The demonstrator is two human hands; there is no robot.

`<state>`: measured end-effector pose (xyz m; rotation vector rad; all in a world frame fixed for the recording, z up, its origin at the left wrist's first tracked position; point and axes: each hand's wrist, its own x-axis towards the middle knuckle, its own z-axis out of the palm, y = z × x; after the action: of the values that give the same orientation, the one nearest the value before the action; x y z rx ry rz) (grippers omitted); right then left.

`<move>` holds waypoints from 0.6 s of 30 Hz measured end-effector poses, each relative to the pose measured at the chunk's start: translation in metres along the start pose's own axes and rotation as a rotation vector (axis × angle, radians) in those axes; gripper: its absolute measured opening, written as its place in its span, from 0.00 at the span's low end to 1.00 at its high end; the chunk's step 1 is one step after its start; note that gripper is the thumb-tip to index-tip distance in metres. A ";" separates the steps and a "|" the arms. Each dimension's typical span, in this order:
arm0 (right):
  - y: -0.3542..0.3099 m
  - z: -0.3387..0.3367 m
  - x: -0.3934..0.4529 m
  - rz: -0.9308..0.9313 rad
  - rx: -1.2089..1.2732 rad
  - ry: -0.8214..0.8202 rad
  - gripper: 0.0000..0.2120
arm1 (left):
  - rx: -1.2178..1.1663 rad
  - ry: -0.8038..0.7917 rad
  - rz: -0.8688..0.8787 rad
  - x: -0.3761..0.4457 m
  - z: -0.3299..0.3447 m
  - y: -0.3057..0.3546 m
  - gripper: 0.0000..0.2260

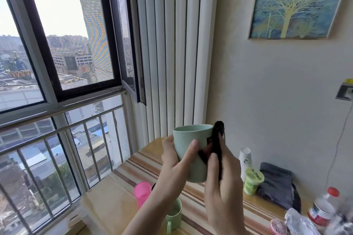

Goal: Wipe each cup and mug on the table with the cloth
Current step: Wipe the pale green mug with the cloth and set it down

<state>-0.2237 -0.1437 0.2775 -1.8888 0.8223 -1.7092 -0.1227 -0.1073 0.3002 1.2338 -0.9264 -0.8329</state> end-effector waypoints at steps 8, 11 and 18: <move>-0.014 0.009 -0.023 -0.361 -0.374 0.019 0.18 | -0.382 0.005 -0.169 0.010 0.000 -0.007 0.31; -0.010 -0.008 -0.022 -0.237 -0.103 0.044 0.15 | -0.371 0.027 -0.211 0.014 -0.003 -0.010 0.37; 0.000 -0.032 0.013 -0.025 0.095 0.103 0.19 | -0.299 0.039 -0.215 0.012 -0.001 -0.013 0.30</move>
<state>-0.2548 -0.1512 0.2911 -1.7680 0.7447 -1.8404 -0.1171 -0.1197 0.2885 1.0941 -0.6176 -1.0720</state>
